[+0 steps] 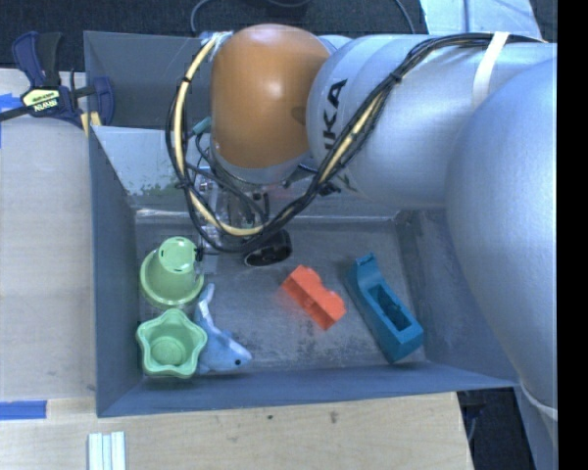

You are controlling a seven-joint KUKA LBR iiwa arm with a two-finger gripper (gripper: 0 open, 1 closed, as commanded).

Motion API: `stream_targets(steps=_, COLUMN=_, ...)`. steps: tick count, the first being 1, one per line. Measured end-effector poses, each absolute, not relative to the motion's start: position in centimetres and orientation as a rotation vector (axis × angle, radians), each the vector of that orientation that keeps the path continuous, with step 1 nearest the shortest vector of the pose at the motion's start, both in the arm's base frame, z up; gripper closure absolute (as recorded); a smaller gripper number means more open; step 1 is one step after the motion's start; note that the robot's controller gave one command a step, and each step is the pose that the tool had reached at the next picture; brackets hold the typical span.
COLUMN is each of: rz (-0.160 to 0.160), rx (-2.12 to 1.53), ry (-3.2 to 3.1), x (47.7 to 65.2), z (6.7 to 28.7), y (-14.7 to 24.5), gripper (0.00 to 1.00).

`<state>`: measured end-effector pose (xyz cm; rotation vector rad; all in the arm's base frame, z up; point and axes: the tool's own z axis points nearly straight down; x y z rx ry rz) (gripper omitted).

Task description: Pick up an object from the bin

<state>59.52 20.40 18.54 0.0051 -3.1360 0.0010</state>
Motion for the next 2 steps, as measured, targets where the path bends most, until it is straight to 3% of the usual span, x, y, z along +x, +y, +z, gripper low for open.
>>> stream_targets(steps=1, rz=-0.002, rx=0.0, ry=-3.144, x=59.7, z=19.1, y=20.3, gripper=0.0)
stream_targets(steps=2, rz=-0.004, rx=-0.094, ry=-3.144, x=58.7, z=16.2, y=17.8, gripper=0.0)
